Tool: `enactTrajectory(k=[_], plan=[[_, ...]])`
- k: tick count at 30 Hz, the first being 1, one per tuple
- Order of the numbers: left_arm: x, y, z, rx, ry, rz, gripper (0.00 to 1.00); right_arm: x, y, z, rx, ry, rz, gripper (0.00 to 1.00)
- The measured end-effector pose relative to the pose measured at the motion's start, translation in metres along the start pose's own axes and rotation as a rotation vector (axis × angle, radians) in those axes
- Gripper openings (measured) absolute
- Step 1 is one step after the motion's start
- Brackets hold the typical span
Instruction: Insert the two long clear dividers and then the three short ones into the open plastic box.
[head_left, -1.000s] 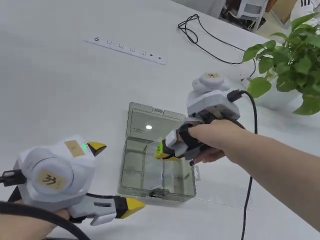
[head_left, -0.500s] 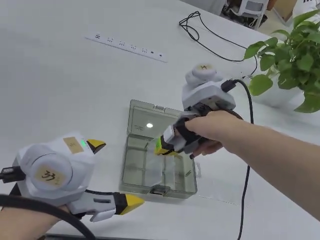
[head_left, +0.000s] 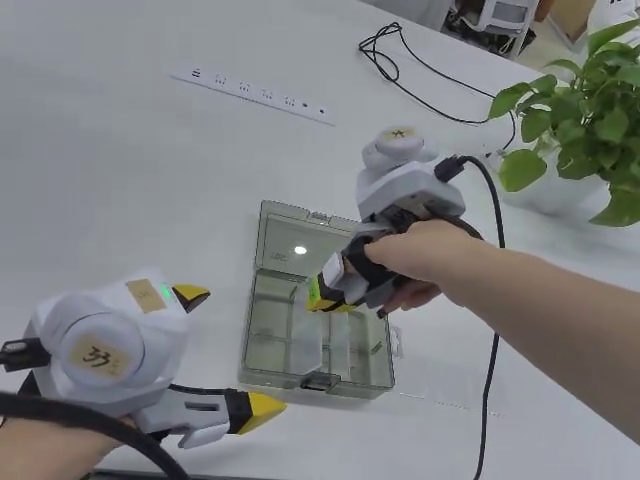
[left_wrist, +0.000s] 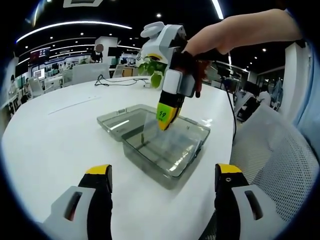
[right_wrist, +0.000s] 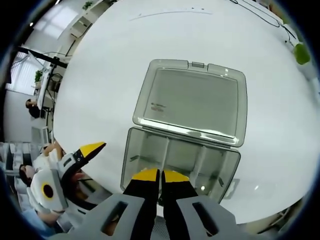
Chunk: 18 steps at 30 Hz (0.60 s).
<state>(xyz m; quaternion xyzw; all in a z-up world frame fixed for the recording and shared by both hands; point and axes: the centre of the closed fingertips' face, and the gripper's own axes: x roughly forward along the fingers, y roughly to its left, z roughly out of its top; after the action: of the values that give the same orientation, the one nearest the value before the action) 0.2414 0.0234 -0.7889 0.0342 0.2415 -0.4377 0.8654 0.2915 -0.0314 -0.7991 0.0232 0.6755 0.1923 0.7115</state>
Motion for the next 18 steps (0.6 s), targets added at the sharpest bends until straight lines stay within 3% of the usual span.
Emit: enactTrajectory(k=[9,11,18], plan=[[0.0,0.0,0.002,0.005,0.001,-0.005,0.86,0.008,0.01,-0.003,-0.063,-0.011,-0.029,0.03],[0.0,-0.001,0.002,0.006,0.003,-0.006,0.85,0.01,0.01,-0.007,-0.104,-0.006,-0.055,0.04],[0.0,0.0,0.0,0.003,0.01,-0.004,0.85,0.016,0.011,-0.01,-0.136,-0.01,-0.076,0.04]])
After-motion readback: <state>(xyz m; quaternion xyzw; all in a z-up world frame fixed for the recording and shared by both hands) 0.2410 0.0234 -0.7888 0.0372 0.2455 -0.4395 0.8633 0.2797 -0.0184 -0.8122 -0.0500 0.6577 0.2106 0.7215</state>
